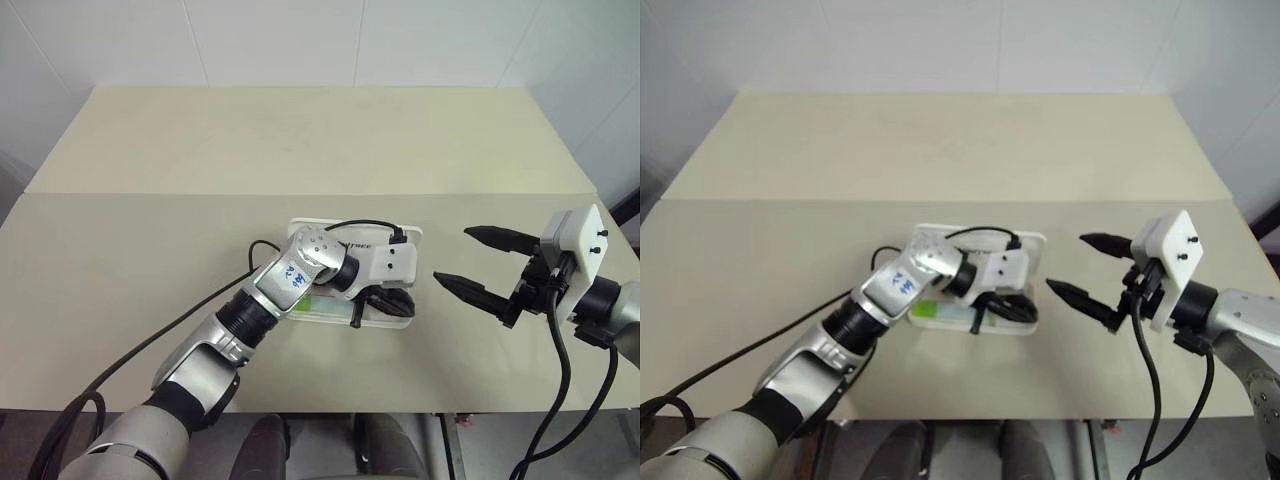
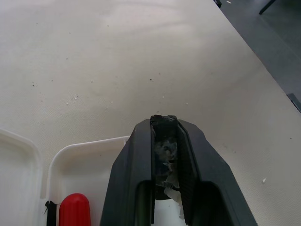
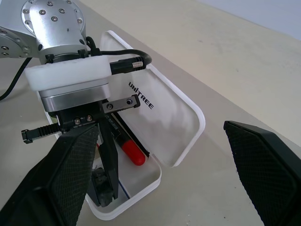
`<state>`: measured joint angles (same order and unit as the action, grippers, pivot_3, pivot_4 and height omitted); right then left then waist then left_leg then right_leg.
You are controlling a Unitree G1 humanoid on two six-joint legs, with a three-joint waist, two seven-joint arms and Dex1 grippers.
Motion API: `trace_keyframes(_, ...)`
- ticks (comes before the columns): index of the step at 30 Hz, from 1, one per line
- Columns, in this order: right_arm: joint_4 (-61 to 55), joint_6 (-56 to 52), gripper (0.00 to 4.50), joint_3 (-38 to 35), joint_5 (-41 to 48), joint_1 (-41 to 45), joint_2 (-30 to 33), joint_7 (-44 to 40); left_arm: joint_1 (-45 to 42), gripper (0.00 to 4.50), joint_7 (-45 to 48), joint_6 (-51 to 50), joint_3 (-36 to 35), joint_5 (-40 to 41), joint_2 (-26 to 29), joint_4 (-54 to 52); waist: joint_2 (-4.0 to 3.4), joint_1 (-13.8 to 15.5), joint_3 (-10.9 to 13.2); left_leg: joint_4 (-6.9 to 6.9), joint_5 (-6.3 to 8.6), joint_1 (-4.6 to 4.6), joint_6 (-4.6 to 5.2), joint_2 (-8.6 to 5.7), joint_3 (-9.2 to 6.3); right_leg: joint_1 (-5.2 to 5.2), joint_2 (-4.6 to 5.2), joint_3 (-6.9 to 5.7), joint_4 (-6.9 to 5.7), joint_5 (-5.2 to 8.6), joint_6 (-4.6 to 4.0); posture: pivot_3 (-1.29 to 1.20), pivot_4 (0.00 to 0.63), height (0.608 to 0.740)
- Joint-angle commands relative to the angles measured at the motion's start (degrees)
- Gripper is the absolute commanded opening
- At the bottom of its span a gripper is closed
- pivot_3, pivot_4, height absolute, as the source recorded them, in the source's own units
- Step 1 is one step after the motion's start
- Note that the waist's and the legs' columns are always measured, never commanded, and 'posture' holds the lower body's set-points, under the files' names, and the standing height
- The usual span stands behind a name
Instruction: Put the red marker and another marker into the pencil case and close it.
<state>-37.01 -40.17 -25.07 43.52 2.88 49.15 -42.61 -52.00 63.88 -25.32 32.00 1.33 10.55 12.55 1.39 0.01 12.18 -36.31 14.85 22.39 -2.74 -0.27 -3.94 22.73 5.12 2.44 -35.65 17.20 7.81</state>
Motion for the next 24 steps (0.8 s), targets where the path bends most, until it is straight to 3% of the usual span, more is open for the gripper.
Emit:
trace_keyframes(1, -2.12, 1.01, 4.50, -1.13, 1.04, -0.26, -0.25, 0.66, 0.11, 0.30, -0.36, 1.79, 0.17, -1.15, -0.06, 0.66, 0.00, 0.00, 0.00, -0.01, 0.00, 0.00, 0.00, 0.00, 0.00, -0.01, 0.00, 0.00, 0.00, 0.00, 0.00, 0.00, 0.150, 0.740)
trace_keyframes(5, -2.11, 1.09, 4.50, -1.00, 1.09, -0.29, -0.18, 0.76, 0.02, 0.30, -0.24, 2.39, 0.06, -1.76, -0.16, 1.57, 0.00, 0.04, 0.00, -0.01, 0.00, 0.00, 0.00, 0.00, 0.00, -0.01, 0.00, 0.01, 0.00, 0.00, 0.01, 0.00, 0.150, 0.740)
trace_keyframes(13, -1.67, 1.56, 4.50, -0.37, 0.95, 0.22, -0.22, 0.61, -0.72, 2.92, -1.53, 3.46, -1.29, -1.65, -1.78, 2.80, 0.00, 0.05, 0.00, -0.01, 0.00, 0.00, 0.00, 0.00, 0.00, -0.02, 0.00, 0.01, 0.01, -0.01, 0.01, 0.00, 0.150, 0.740)
trace_keyframes(22, -0.43, 2.82, 4.50, 0.13, 1.26, 0.89, 0.52, -2.03, -0.57, 2.92, 1.63, 2.83, -3.82, 1.91, -1.00, -2.09, 0.00, 0.02, 0.00, -0.01, 0.00, 0.00, 0.00, 0.00, 0.00, -0.02, -0.01, 0.01, 0.00, -0.01, 0.01, 0.00, 0.150, 0.740)
trace_keyframes(24, 0.26, 3.69, 4.50, 0.25, 1.28, 1.17, 1.49, -4.49, -0.16, 3.28, 2.81, 2.04, -4.35, 2.52, 0.93, -4.68, 0.00, 0.00, 0.00, -0.01, 0.00, 0.00, 0.00, 0.00, 0.00, -0.02, -0.01, 0.02, 0.01, -0.01, 0.01, 0.00, 0.150, 0.740)
